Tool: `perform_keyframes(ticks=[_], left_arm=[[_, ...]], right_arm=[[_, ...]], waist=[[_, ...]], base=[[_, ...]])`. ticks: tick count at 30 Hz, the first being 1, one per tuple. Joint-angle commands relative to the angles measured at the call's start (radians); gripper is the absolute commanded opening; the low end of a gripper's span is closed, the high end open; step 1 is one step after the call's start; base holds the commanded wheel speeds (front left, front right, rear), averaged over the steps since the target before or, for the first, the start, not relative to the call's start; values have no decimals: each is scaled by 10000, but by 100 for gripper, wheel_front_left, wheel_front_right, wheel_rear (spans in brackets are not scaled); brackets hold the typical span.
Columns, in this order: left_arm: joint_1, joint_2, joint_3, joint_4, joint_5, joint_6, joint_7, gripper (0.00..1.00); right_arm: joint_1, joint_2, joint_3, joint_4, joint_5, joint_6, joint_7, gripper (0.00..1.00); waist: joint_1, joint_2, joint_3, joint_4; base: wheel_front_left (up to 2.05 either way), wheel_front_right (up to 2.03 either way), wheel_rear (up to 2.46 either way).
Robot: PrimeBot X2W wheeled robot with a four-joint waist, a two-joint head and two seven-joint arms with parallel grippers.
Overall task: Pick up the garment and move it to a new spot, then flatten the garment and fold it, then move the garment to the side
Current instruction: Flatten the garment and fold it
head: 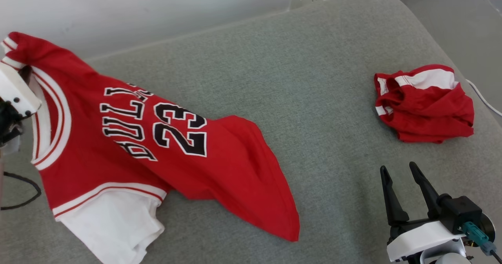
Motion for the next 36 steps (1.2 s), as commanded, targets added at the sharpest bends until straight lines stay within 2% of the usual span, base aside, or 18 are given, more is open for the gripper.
perform_keyframes(ticks=[1,2,3,7,13,18,24,28,32,36], left_arm=[[-19,37,-14,132,115,32,-74,0],[13,-23,-82,363,155,18,-58,54],[52,-79,-145,560,170,-57,-6,100],[81,-255,-303,1175,207,-322,-296,100],[214,-703,-757,1372,256,-1016,-958,100],[711,-931,-1156,828,328,-1309,-1896,100],[2026,-1137,-1552,-586,517,-1358,-3425,100],[3185,-1292,-1533,-1767,658,-1036,-4480,100],[4655,-1455,-1509,-3006,924,-518,-5717,100],[6110,-1626,-1439,-4107,1105,147,-6526,100]], right_arm=[[-109,6,19,57,14,-23,-74,100],[-132,16,36,106,17,-23,-99,100],[-143,24,45,149,21,-23,-132,100],[-151,49,9,345,20,-23,-180,100],[-63,-187,14,507,-43,-23,-178,100],[256,-378,-36,378,-83,-23,7,100],[718,-567,-151,31,11,-23,291,100],[1013,-626,-265,-211,98,-23,403,100],[1273,-635,-244,-350,173,-23,579,100],[1429,-639,-273,-539,193,-23,712,100]], waist=[[0,0,104,-126],[0,0,108,-156],[0,0,103,-170],[0,0,-110,-96],[0,0,-888,349],[0,0,-1595,921],[0,0,-2233,1704],[0,0,-2483,2178],[0,0,-2745,2486],[0,0,-2890,2698]], base=[[0,0,0],[0,0,0],[0,0,0],[0,0,0],[0,0,0],[0,0,0],[0,0,0],[0,0,0],[0,0,0],[0,0,0]])
